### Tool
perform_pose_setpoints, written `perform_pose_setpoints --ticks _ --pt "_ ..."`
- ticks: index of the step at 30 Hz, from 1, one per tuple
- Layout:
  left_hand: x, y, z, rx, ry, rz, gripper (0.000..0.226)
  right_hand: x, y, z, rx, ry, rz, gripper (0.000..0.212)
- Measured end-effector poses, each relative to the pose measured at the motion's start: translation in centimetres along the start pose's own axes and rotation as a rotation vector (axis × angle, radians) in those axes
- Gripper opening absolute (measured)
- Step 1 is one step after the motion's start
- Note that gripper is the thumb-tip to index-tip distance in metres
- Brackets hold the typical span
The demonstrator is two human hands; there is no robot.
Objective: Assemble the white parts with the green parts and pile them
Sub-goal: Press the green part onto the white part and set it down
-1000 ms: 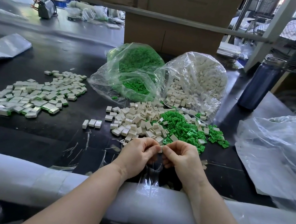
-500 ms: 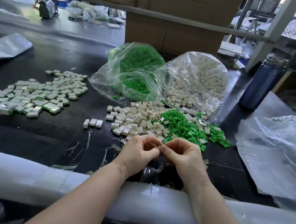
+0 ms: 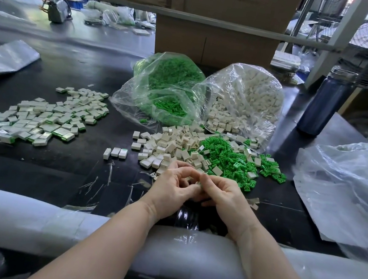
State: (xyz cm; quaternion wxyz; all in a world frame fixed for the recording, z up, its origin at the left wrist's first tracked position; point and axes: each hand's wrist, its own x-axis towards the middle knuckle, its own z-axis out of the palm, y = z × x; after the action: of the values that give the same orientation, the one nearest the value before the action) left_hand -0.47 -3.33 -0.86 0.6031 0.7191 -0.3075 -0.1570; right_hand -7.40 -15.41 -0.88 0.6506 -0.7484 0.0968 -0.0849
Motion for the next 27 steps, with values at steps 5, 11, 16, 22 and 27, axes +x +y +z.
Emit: perform_pose_setpoints --ticks 5,11,16,22,27 --pt "-0.06 0.04 0.16 -0.017 -0.044 0.009 0.023 0.01 0.07 -0.22 0.047 -0.014 0.032 0.02" --pt "-0.07 -0.04 0.11 0.031 -0.064 0.015 0.02 0.04 0.11 -0.23 0.087 -0.046 0.036 0.018" --pt "-0.22 0.12 0.15 0.032 -0.103 0.038 0.013 0.0 0.26 -0.19 0.094 -0.04 0.016 0.022" --pt "-0.39 0.48 0.14 0.103 -0.131 0.069 0.01 -0.06 0.24 -0.27 0.085 -0.019 0.005 0.019" --pt "-0.4 0.57 0.32 0.135 -0.153 0.056 0.009 -0.12 0.14 -0.34 0.102 -0.021 0.021 0.018"
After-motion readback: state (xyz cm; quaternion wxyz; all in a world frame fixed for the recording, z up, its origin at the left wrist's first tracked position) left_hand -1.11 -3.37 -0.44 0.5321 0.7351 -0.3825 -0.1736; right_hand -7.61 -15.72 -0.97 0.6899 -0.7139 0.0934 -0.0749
